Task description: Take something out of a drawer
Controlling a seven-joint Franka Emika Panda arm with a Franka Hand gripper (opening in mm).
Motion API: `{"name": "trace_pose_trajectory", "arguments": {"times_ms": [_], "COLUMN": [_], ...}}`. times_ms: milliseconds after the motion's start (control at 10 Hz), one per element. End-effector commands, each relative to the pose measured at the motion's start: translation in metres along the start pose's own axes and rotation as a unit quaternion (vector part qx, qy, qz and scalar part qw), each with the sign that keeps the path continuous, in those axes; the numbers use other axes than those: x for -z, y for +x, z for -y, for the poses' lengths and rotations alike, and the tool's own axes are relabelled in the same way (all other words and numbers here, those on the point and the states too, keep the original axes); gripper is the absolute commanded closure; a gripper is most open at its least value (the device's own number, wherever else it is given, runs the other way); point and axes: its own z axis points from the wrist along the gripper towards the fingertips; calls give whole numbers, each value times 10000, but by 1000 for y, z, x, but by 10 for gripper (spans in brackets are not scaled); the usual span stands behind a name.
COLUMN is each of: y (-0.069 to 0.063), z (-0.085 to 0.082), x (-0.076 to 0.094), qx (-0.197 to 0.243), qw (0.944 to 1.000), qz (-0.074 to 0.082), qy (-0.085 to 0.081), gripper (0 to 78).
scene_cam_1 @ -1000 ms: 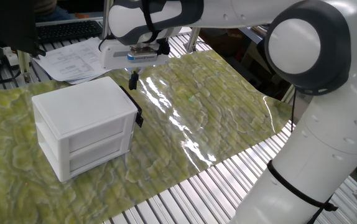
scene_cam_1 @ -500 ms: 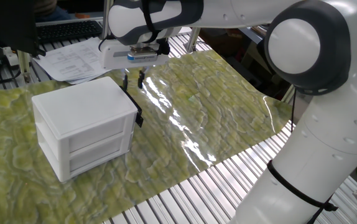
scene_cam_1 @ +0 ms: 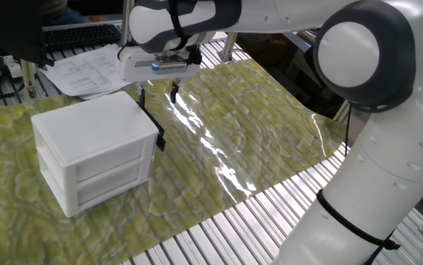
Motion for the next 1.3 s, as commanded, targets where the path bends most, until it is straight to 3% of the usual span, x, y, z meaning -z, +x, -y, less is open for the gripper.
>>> {"name": "trace_pose_trajectory", "arguments": {"times_ms": [100, 200, 600, 1300], "y": [-1, -12, -20, -16], "z": [0, 12, 21, 18], "x": [1, -6, -6, -10], "qx": [69, 161, 276, 354], "qw": [10000, 9999, 9996, 9994], "qz": [4, -12, 2, -18], "qy": [1, 54, 67, 57], "gripper": [1, 1, 1, 1]}}
